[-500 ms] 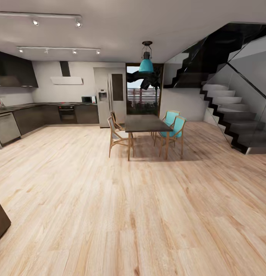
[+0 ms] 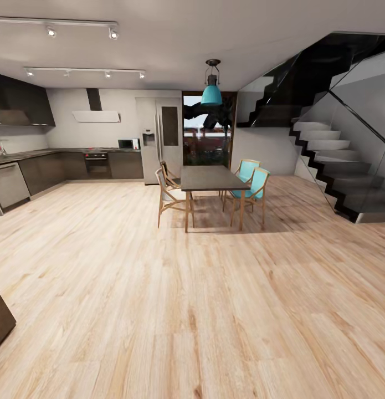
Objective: Turn on the radio receiver that's on the table in the living room.
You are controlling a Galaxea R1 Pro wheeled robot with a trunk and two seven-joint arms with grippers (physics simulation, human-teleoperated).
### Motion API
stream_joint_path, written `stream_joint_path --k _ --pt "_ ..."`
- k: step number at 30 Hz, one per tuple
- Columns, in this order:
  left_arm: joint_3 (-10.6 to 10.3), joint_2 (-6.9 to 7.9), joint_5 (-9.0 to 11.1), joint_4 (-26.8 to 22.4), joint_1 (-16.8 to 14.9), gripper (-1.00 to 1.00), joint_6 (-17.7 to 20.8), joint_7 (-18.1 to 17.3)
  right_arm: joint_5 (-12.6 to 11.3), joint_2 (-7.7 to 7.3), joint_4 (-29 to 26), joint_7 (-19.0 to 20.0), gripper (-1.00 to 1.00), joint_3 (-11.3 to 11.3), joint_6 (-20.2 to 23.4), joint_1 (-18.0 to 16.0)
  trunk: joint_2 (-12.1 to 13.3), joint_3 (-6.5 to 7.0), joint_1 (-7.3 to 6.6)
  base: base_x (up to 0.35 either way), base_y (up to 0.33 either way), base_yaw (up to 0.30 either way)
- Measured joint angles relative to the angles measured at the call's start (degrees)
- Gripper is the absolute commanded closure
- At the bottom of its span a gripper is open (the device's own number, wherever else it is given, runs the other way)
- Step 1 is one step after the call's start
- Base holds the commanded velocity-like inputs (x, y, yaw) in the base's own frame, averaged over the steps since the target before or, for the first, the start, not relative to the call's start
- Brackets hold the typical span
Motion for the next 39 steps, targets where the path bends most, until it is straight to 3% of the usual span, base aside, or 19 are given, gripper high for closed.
stream_joint_path --k 12,19,20,21,24,26,30,36,39 --pt "-0.26 -0.96 0.14 -1.16 0.00 -1.00 -1.84 -0.11 0.28 -0.10 -1.15 0.00 -1.00 -0.02 -1.47 -0.22 0.00 0.00 0.00 0.000 0.000 0.000" --pt "-0.30 -0.45 -0.12 -3.42 0.00 -1.00 -3.44 0.33 0.37 -2.17 -3.41 0.25 -1.00 -0.14 -3.32 -0.50 0.00 0.00 0.00 0.000 0.000 0.000" --pt "-0.31 -0.51 -0.15 -7.48 0.03 -1.00 -2.31 0.43 0.49 -4.53 -7.19 0.31 -1.00 -0.23 -3.32 -0.53 0.00 -0.01 0.00 0.000 0.000 0.000" --pt "-0.30 -0.61 -0.17 -16.85 -0.01 -1.00 0.63 0.93 0.93 -6.18 -16.03 0.37 -1.00 -0.19 -3.33 -0.69 0.00 0.00 0.00 0.000 0.000 0.000" --pt "-0.30 -0.63 -0.19 -27.19 -0.32 -1.00 7.43 2.81 1.48 -8.77 -19.94 0.46 -1.00 -0.18 -3.36 -0.72 0.00 0.01 0.00 0.000 0.000 0.000" --pt "-0.30 -0.56 -0.20 -31.00 -0.60 -1.00 10.49 3.97 1.58 -10.32 -21.33 0.55 -1.00 -0.21 -3.35 -0.75 0.00 0.01 0.00 0.000 0.000 0.000" --pt "-0.30 -0.50 -0.07 -35.61 -1.17 -1.00 12.78 5.02 1.71 -12.28 -22.48 0.66 -1.00 -0.24 -3.40 -0.76 0.00 0.00 0.00 0.000 0.000 0.000" --pt "-0.22 -0.41 -0.06 -35.95 -1.42 -1.00 5.32 5.11 1.75 -12.93 -22.90 0.70 -1.00 -0.16 -3.46 -0.77 0.00 0.00 0.00 0.000 0.000 0.000" --pt "-0.21 -0.34 -0.12 -35.77 -1.42 -1.00 4.80 5.12 1.75 -12.92 -22.91 0.70 -1.00 -0.09 -3.43 -0.77 0.00 0.00 0.00 0.000 0.000 0.000"
